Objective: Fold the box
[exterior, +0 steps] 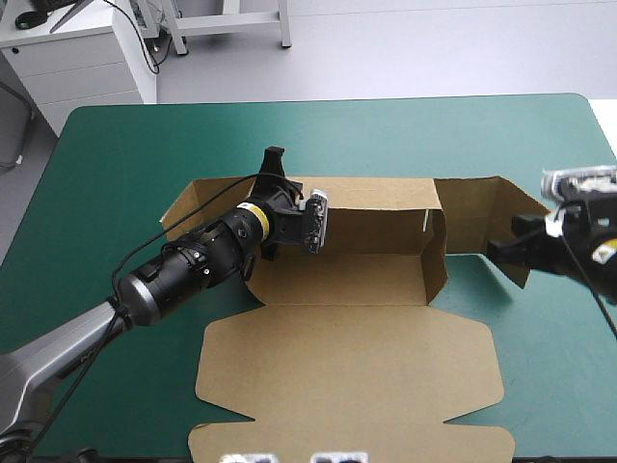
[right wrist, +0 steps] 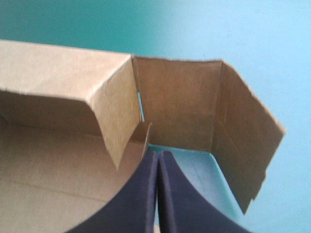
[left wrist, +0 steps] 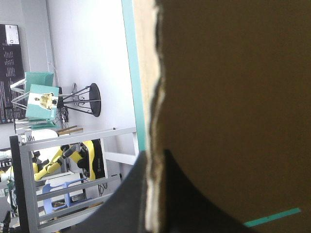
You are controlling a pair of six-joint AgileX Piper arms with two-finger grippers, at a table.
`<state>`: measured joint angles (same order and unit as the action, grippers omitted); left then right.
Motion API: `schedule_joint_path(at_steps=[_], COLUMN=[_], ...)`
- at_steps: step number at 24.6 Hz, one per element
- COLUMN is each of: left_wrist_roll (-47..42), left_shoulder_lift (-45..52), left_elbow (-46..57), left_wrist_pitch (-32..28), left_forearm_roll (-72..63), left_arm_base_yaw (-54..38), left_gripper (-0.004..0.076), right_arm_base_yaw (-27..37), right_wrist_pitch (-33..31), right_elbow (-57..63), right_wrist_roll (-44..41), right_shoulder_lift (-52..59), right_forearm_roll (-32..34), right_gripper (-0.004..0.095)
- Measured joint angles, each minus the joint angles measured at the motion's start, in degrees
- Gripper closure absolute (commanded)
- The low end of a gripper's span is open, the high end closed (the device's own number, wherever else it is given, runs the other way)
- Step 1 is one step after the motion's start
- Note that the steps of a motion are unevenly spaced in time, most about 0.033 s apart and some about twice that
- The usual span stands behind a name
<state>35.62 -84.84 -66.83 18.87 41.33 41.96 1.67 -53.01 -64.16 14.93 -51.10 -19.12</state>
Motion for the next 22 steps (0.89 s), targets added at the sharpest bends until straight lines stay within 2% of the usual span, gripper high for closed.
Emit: schedule_joint_path(at_steps=[8, 13, 16, 22], left_wrist_roll=[-0.3, -0.4, -1.7, -3.7], left_shoulder_lift=[0.0, 0.3, 0.7, 0.7], left_elbow=[0.2, 1.9, 2.5, 2.5], left_wrist_pitch=[-1.4, -3.5, -3.5, -3.6], left_forearm_roll=[0.4, 2.6, 3.5, 3.8], left_arm_base_yaw=[0.0, 0.0, 0.0, 0.0], left_gripper=[0.0731, 0.0731, 0.0731, 0.0731], right_arm_base_yaw=[0.0, 0.0, -0.1, -0.2], right_wrist_pitch=[-4.7, -13.5, -17.6, -18.4], right_elbow=[-20.3, -36.4, -41.4, -42.3], right_wrist_roll=[0.0, -3.0, -4.1, -4.7], right_shoulder_lift=[-19.4, -35.3, -42.6, -49.6], right_forearm_roll=[-1.0, -1.0, -1.2, -0.7], right_gripper=[0.0925, 0.0925, 0.0925, 0.0925])
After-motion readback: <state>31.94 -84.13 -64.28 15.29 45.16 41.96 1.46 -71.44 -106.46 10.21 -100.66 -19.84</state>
